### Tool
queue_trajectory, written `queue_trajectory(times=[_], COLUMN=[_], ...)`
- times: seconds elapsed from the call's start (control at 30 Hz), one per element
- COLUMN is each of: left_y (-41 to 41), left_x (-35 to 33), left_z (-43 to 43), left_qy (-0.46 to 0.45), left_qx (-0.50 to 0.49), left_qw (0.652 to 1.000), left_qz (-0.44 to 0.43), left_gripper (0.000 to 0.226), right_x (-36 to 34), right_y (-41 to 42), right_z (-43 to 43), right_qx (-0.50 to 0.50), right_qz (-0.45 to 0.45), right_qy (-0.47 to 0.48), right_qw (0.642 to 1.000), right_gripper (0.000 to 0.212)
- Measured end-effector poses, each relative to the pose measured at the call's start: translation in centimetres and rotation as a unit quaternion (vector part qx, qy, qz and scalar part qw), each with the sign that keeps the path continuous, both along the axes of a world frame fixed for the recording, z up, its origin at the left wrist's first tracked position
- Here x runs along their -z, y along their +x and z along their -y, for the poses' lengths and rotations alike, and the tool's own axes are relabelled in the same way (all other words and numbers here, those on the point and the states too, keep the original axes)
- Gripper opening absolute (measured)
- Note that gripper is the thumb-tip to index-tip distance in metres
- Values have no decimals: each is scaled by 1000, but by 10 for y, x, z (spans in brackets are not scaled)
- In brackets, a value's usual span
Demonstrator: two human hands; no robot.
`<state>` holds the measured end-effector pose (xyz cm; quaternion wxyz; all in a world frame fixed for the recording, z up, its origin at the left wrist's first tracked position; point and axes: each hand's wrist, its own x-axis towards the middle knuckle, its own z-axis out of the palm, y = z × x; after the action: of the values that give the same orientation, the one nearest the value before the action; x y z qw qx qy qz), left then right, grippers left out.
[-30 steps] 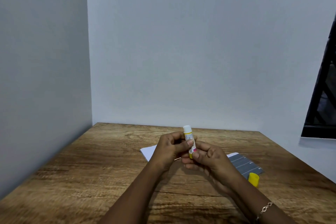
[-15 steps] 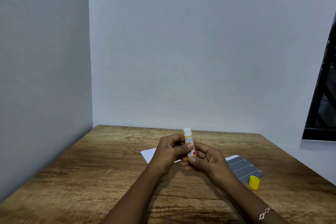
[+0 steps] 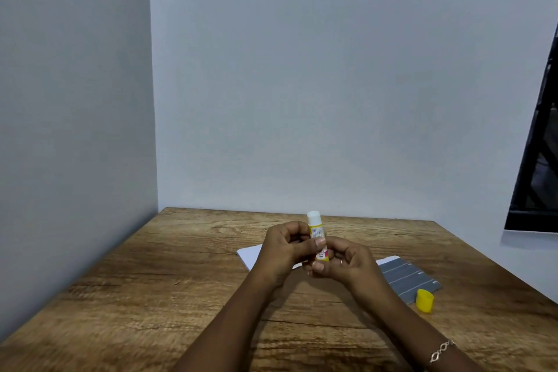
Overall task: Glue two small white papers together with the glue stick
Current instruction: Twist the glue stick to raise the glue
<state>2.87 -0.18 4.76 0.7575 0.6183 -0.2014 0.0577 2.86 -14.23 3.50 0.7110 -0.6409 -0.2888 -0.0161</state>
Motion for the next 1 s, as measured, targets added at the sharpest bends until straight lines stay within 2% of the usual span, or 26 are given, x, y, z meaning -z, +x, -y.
queue_trajectory(times=[0.13,0.2,0.33,0.43,0.57,0.63,0.73,0.77,0.87,0.93,1.0], left_y=[0,0,0,1,2,2,3,2,0,1,2], left_x=[-1,-1,-1,1,2,2,1,1,-1,1,2], left_z=[-4,-3,0,1,-1,-3,-5,-5,-2,-1,0], left_qy=[9,10,3,2,16,16,9,8,3,-5,-2], left_qx=[27,13,-27,-33,-1,19,30,24,-5,-19,-19], left_qw=[1000,1000,1000,999,1000,1000,999,1000,1000,1000,1000], left_qz=[3,3,-2,2,-3,-4,-7,-6,-5,-7,-6], left_gripper=[20,25,22,20,16,8,5,7,13,24,22], right_x=[-1,0,4,4,3,3,4,4,5,6,6], right_y=[0,0,-2,-2,-1,0,2,2,-1,-3,-4], right_z=[6,6,-2,-6,-4,-3,1,2,1,-5,-8], right_qx=[-92,-107,-44,31,36,-2,-57,-71,-69,-33,6], right_qz=[-85,-105,-22,20,9,-16,-67,-80,-63,-33,-12], right_qy=[46,48,-19,-48,-34,-7,34,41,9,-23,-39], right_qw=[991,987,999,998,999,1000,996,993,996,999,999], right_gripper=[66,64,43,39,34,38,65,68,51,36,32])
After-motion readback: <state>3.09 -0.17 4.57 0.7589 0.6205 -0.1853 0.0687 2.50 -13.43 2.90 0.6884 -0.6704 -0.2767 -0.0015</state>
